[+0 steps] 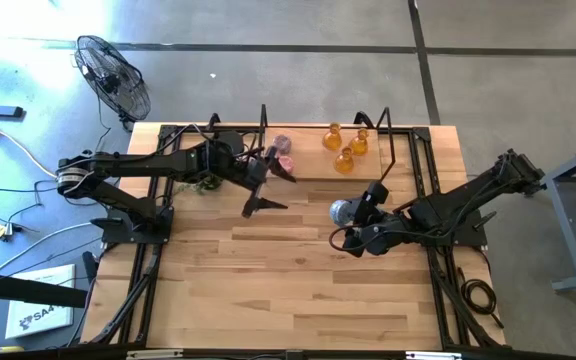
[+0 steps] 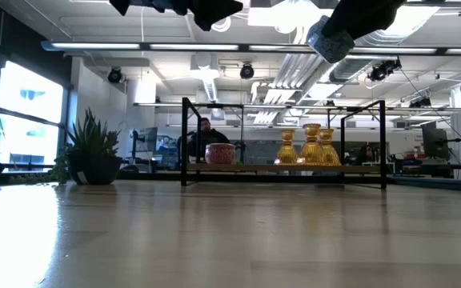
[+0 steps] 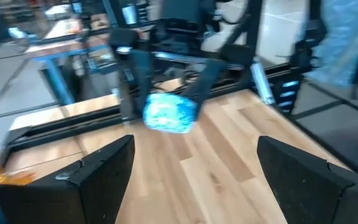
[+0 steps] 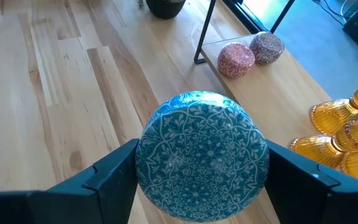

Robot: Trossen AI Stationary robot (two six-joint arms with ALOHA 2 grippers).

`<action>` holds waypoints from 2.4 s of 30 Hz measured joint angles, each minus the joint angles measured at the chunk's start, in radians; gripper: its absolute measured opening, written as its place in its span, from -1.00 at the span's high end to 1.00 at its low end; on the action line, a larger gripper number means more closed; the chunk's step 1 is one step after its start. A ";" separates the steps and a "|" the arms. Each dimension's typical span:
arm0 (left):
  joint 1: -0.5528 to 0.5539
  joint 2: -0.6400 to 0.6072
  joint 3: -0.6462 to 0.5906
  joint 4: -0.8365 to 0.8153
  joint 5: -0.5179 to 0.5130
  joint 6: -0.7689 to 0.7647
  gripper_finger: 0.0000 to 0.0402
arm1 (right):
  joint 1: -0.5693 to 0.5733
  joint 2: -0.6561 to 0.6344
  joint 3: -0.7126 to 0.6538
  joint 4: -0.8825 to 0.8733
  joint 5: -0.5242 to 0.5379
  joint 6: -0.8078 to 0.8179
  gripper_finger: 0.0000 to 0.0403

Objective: Pick & Place candle stick holders
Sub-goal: Put the blue patterned scented candle on the shelf

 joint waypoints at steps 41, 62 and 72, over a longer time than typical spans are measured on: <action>-0.177 0.322 0.222 -0.070 -0.383 0.268 -0.67 | -0.033 0.005 0.000 0.016 -0.045 -0.016 -0.39; -0.176 0.423 0.383 -0.156 -0.354 0.218 -0.67 | -0.034 0.005 0.000 0.016 -0.061 -0.027 -0.39; -0.176 0.426 0.383 -0.139 -0.361 0.209 -0.67 | -0.034 0.005 0.000 0.019 -0.061 -0.034 -0.39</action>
